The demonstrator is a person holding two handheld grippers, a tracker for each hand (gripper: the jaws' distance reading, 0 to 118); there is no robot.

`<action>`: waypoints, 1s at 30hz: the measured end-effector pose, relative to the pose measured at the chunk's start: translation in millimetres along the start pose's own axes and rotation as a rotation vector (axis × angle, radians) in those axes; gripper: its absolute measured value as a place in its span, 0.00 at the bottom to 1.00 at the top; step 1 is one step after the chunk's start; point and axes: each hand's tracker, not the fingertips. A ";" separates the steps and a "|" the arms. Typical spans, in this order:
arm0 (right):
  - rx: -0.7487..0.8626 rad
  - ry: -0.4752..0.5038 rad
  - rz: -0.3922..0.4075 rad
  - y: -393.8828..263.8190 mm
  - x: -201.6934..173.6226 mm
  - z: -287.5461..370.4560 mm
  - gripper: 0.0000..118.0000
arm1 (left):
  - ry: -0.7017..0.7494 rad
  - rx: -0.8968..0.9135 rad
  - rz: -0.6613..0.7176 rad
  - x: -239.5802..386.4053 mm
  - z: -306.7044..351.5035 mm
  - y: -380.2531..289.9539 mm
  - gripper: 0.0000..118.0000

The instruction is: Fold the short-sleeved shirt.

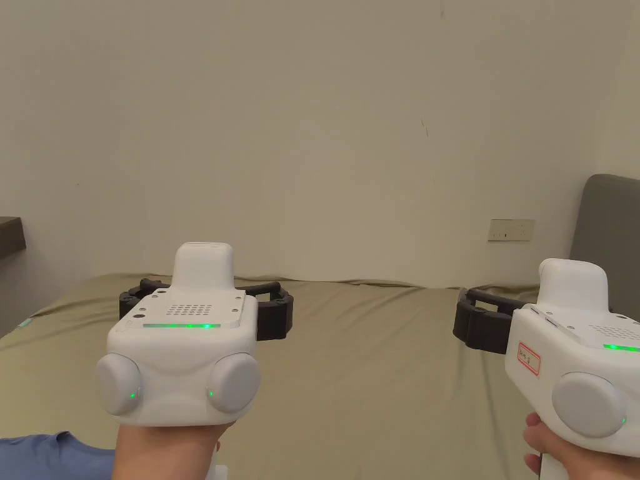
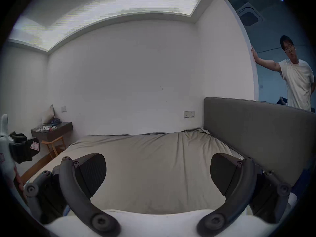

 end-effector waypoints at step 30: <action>0.031 0.659 0.101 -6.6 -286.3 18.4 0.02 | 0.602 -0.097 0.050 -256.5 100.2 -19.5 0.00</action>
